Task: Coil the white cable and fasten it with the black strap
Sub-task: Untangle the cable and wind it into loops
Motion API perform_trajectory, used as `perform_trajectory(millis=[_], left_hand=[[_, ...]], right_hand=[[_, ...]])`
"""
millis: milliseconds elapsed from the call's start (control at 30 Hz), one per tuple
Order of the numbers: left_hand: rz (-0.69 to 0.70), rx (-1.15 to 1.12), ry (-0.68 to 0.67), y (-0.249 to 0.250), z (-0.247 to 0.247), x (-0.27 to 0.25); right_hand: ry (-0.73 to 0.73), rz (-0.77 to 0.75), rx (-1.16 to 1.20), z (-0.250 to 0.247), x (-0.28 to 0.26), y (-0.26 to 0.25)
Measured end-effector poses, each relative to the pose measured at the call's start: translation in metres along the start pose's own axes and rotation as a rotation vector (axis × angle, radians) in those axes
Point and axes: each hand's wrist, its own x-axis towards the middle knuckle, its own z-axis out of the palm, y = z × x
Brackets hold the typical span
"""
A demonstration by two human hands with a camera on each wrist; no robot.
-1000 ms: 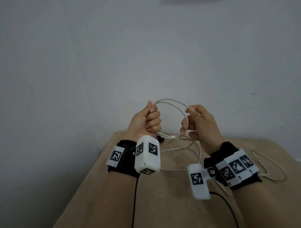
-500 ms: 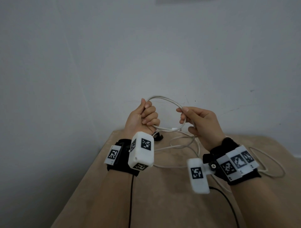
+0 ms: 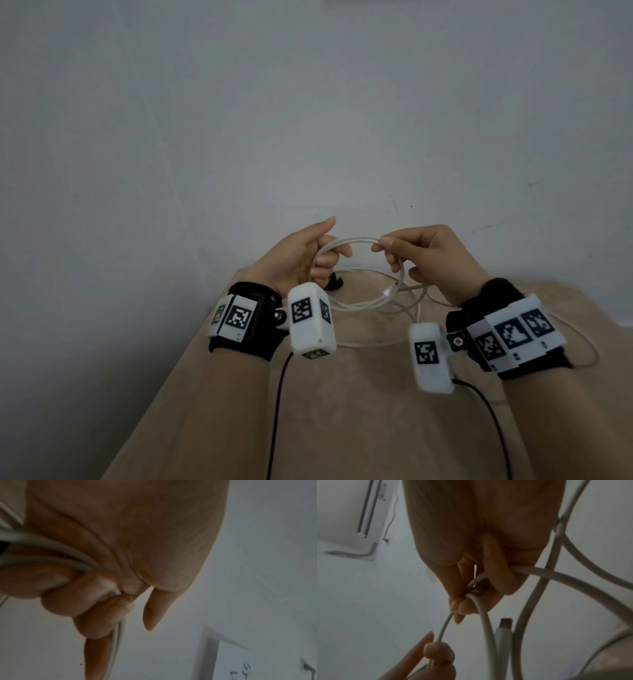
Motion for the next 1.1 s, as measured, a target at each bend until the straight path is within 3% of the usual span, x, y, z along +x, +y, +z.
perform_trajectory(millis=[267, 633, 1100], left_hand=[[-0.1, 0.221, -0.073, -0.002, 0.009, 0.005], [0.106, 0.174, 0.063, -0.002, 0.013, 0.006], [0.204, 0.037, 0.195, 0.008, 0.0, -0.003]], right_hand=[[-0.109, -0.031, -0.175, 0.01, -0.002, -0.003], [0.043, -0.047, -0.075, 0.014, 0.001, -0.005], [0.083, 0.031, -0.161, -0.001, -0.001, -0.006]])
